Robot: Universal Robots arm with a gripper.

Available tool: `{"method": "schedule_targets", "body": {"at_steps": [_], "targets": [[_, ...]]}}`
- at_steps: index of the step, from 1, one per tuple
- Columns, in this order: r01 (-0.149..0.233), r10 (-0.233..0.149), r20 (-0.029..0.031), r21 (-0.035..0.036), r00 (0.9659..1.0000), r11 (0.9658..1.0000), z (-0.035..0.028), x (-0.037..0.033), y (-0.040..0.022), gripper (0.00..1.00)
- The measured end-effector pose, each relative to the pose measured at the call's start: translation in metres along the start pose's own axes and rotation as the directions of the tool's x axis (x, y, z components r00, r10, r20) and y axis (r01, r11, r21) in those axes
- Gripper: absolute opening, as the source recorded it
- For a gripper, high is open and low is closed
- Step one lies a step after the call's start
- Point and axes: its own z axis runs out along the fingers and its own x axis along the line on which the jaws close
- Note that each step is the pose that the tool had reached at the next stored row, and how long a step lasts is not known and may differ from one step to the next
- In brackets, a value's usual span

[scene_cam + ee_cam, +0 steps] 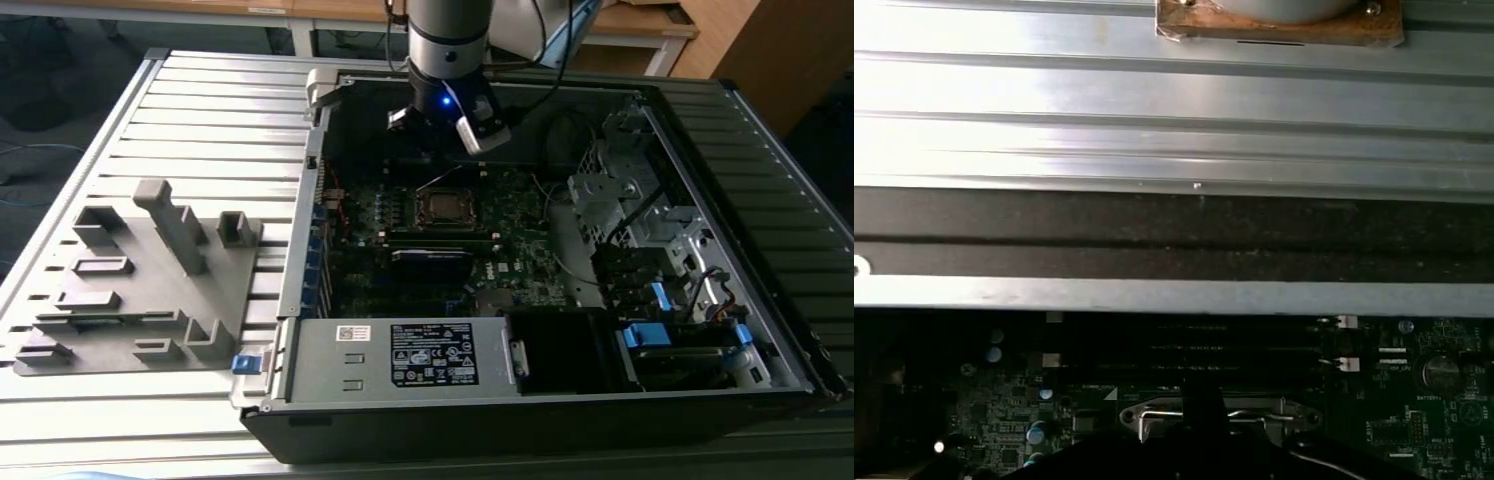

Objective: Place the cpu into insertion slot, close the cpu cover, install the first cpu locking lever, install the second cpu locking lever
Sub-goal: 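Install the first cpu locking lever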

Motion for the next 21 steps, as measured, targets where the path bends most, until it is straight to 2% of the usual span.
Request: {"method": "schedule_targets", "body": {"at_steps": [9,14,15,17,21], "targets": [[-0.007,0.007,0.0011,0.0050,1.0000,1.0000,0.0026,-0.0060,0.0001,0.11],[-0.009,0.009,0.0015,0.0064,1.0000,0.9999,0.0027,-0.0065,0.0000,0.11],[-0.009,0.009,0.0003,0.0066,1.0000,0.9999,0.0028,-0.0065,0.0000,0.11],[-0.011,0.011,-0.0133,0.0080,0.9998,0.9999,0.0030,-0.0069,0.0001,0.11],[-0.011,0.011,-0.0138,0.0081,0.9998,0.9999,0.0029,-0.0068,0.0000,0.11]]}}
